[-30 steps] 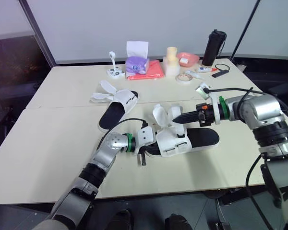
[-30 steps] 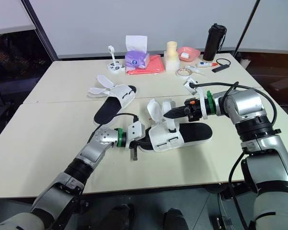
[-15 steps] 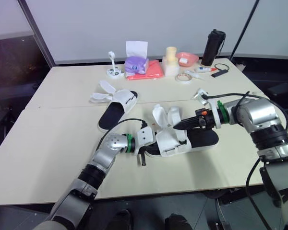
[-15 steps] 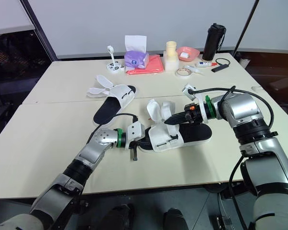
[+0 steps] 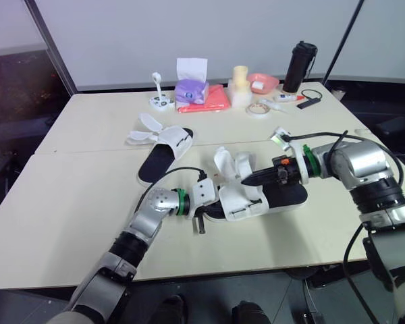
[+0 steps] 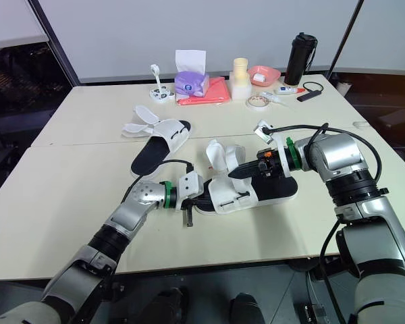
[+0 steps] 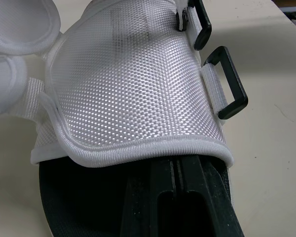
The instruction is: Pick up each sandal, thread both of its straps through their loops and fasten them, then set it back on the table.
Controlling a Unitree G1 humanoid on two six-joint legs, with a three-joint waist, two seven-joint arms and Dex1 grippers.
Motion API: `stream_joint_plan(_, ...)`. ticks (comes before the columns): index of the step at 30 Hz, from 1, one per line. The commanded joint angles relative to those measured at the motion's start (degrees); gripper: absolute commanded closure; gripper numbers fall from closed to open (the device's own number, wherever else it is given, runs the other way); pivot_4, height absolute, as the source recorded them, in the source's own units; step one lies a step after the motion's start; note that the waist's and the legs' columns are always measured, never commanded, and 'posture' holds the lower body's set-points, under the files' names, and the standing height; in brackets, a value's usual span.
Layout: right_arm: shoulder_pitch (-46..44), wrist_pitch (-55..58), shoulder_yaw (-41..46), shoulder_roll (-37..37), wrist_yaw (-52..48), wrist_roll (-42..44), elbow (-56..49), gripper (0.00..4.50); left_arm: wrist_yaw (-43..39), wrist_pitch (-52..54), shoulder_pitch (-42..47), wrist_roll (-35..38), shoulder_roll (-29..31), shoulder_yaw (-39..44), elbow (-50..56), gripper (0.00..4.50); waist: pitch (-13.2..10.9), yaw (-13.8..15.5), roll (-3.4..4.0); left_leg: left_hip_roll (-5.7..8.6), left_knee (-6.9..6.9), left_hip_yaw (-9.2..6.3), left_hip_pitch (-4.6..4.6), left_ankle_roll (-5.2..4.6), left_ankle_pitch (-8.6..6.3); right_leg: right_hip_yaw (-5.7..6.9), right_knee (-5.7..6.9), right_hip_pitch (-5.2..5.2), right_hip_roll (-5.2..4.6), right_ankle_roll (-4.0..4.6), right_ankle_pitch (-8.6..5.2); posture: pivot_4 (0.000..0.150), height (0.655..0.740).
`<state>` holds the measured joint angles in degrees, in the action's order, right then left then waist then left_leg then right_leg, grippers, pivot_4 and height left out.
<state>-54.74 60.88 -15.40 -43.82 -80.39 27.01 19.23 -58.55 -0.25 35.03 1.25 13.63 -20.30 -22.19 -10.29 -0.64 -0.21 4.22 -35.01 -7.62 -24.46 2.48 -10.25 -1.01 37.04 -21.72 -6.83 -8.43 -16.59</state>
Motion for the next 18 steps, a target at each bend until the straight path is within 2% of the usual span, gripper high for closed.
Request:
stream_joint_plan(1, -1.0, 0.2, 1.2, 0.2, -0.8, 0.9, -1.8, 4.45, 0.1, 2.0, -1.7, -2.2, 1.0, -1.8, -1.6, 4.50, 0.0, 0.0, 0.00, 0.00, 0.00, 0.00, 0.00, 0.00, 0.00, 0.00, 0.00, 0.00, 0.00, 0.00, 0.00, 0.150, 0.7400)
stream_joint_plan(18, -2.6, -0.2, 0.2, 0.6, -2.5, 0.2, 0.4, 4.45, 0.5, 2.9, -2.4, -2.1, 1.1, -1.8, -0.4, 4.50, 0.0, 0.0, 0.00, 0.00, 0.04, 0.01, -0.01, 0.00, 0.00, -0.01, 0.00, -0.04, 0.00, 0.00, 0.00, 0.150, 0.7400)
